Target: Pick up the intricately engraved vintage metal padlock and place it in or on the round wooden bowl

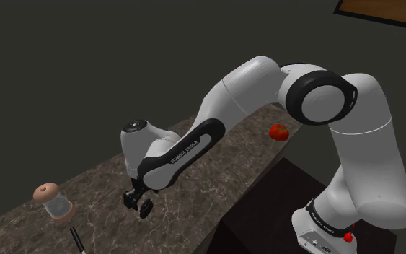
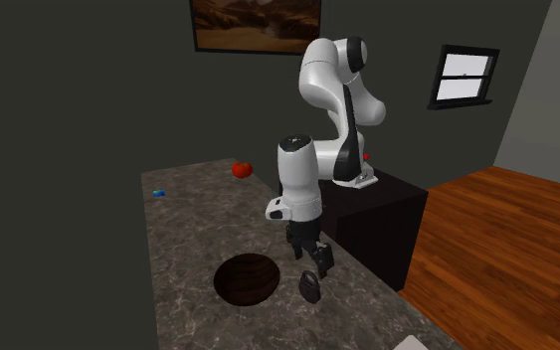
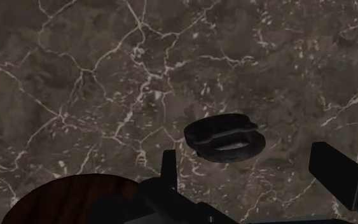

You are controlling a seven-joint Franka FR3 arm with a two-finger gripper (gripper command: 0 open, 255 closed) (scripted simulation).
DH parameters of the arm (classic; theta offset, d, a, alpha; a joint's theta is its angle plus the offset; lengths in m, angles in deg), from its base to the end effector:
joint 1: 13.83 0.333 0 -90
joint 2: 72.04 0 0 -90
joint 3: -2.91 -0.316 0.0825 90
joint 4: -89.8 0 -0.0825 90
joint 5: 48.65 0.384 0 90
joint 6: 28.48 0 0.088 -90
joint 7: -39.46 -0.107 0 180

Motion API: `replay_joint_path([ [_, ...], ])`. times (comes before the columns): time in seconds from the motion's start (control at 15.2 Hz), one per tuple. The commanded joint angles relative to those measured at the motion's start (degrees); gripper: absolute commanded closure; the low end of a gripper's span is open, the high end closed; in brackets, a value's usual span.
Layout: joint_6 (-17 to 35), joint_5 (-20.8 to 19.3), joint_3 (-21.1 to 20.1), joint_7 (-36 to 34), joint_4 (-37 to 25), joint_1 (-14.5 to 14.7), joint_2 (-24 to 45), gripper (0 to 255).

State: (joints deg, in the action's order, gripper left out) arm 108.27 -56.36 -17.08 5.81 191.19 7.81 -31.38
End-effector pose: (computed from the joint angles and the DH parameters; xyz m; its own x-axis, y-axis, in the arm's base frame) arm 0.4999 0.4210 0.1759 0.9791 0.1702 -0.1116 0.1605 -0.9829 -0.0905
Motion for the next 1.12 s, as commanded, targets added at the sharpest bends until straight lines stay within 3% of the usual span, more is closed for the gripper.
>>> replay_joint_path([
  [0.0,0.85,-0.37,0.37,-0.17,-0.60,0.41,1.47,0],
  [0.79,3.02,-1.03,1.07,-0.57,-1.06,1.21,4.08,0],
  [0.86,3.02,-1.03,1.07,-0.57,-1.06,1.20,4.08,255],
  [1.06,3.06,-1.04,1.07,-0.58,-1.02,1.21,4.07,255],
])
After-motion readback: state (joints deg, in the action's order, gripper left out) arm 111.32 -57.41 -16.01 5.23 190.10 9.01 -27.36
